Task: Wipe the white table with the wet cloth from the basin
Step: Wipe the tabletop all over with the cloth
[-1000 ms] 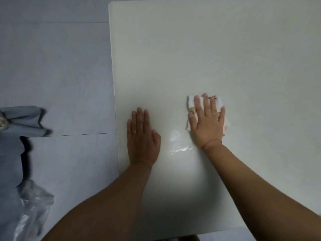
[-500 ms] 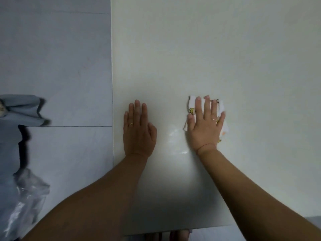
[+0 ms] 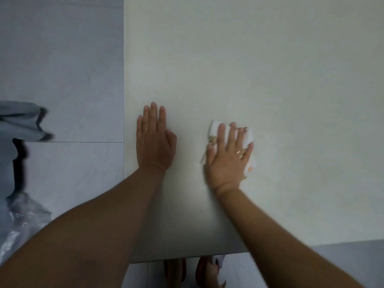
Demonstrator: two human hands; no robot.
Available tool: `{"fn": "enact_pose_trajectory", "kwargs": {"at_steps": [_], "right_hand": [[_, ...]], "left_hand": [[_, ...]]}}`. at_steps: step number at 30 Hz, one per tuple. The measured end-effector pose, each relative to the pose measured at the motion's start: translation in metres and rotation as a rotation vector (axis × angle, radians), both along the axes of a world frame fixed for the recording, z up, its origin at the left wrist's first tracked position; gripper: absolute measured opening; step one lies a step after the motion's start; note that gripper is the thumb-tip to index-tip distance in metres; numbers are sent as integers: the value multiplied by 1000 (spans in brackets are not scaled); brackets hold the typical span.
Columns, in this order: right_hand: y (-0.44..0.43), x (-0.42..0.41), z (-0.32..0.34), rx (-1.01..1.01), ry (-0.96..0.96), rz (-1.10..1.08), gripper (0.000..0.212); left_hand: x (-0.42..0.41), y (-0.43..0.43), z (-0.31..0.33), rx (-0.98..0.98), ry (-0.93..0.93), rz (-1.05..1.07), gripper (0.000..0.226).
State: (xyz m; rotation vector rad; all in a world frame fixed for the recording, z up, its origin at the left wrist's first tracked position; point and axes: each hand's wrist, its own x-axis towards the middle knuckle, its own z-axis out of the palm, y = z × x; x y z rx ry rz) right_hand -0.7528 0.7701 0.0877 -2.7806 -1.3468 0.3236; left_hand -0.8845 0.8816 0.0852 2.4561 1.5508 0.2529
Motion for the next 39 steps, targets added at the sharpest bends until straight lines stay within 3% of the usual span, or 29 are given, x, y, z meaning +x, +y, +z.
{"fn": "enact_pose_trajectory", "kwargs": {"at_steps": [2, 4, 7, 9, 11, 14, 18, 22, 24, 28, 30, 32, 35, 37, 39], "right_hand": [[-24, -49, 1, 19, 18, 154, 59], [-55, -73, 6, 4, 45, 456, 58], [-74, -32, 6, -13, 3, 712, 58], [-71, 5, 7, -36, -36, 559, 57], [-67, 23, 6, -56, -7, 273, 57], [-71, -21, 5, -30, 37, 44, 58], [-115, -84, 9, 5, 60, 396, 58], [-137, -32, 6, 1, 38, 699, 56], [-140, 1, 5, -21, -8, 599, 57], [-144, -21, 6, 3, 0, 47, 58], [-150, -61, 5, 6, 34, 108, 60], [-165, -81, 5, -11, 56, 364, 60], [-183, -38, 2, 1, 43, 658, 58], [-192, 5, 4, -13, -9, 602, 57], [-199, 42, 7, -59, -28, 380, 57]], "left_hand": [[-1, 0, 0, -8, 28, 1, 60], [-1, -1, 1, -27, 74, 10, 60], [-2, -10, 6, -35, 103, 43, 60], [-9, -29, 11, -25, 73, 84, 60], [-21, -67, 13, -21, 12, 85, 60], [-38, -137, 12, -81, -23, -8, 59], [-46, -159, 2, -124, 37, -16, 60], [-46, -159, 2, -126, 47, -29, 61], [-47, -160, 2, -119, 52, -27, 61], [-46, -160, -1, -108, 77, -17, 64], [-45, -160, -2, -110, 83, -11, 65], [-45, -160, -1, -106, 96, -14, 65], [-45, -160, -2, -91, 96, -12, 65], [-46, -160, -3, -93, 96, -13, 64], [-46, -161, -3, -97, 109, -19, 64]]}}
